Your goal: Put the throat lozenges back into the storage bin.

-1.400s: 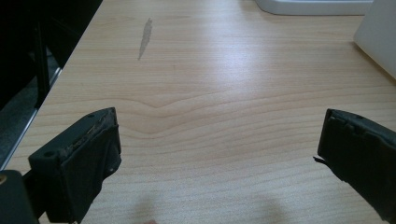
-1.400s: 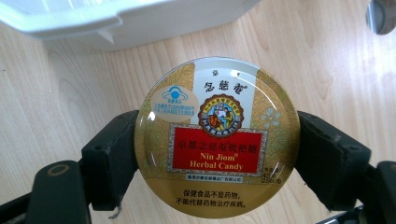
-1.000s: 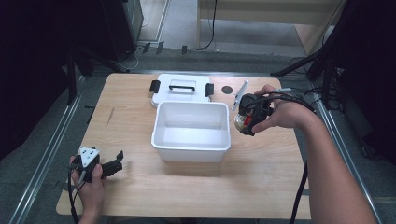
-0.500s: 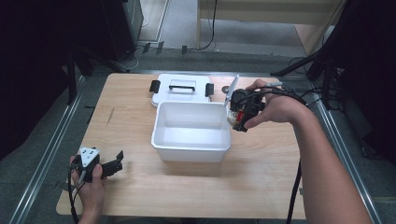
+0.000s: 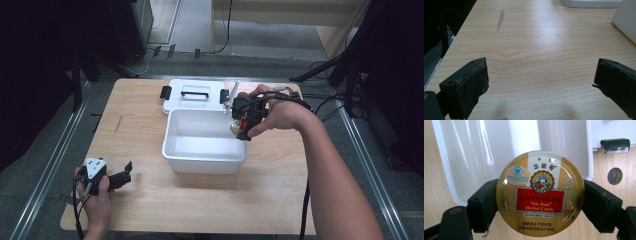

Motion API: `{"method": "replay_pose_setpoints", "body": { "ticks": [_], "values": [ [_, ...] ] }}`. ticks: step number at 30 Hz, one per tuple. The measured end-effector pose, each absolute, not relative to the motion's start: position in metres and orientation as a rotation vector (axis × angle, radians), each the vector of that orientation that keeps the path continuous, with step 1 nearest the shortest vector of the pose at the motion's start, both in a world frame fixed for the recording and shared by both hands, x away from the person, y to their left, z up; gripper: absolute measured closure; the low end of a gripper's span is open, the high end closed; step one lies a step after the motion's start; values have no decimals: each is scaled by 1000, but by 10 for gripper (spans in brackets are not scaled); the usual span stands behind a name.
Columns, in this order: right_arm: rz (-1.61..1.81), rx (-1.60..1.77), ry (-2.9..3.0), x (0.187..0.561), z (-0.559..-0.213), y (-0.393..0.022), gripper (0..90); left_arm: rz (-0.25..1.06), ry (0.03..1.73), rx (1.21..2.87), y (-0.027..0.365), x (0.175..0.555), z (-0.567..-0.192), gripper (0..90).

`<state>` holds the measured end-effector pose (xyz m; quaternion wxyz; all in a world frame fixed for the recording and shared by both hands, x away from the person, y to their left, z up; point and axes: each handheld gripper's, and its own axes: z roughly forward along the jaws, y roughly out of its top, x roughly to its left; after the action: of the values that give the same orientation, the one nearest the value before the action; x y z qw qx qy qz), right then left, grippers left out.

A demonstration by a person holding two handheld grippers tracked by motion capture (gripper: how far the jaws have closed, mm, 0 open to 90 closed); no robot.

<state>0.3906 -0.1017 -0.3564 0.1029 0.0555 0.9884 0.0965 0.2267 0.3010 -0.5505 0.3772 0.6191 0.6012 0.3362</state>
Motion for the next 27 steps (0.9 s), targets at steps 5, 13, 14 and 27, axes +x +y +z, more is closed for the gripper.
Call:
{"method": "replay_pose_setpoints", "body": {
  "ticks": [5, 13, 14, 27],
  "values": [
    [288, 143, 2925, 391, -359, -95, 204, 859, 1536, 1582, 301, 227, -551, 0],
    [277, 98, 2948, 392, -371, -81, 204, 857, 1533, 1582, 301, 227, -551, 0],
    [273, 97, 2952, 393, -373, -80, 204, 855, 1533, 1582, 301, 227, -551, 0],
    [256, 100, 2979, 397, -400, -75, 204, 854, 1532, 1582, 301, 227, -551, 0]
  ]
}}
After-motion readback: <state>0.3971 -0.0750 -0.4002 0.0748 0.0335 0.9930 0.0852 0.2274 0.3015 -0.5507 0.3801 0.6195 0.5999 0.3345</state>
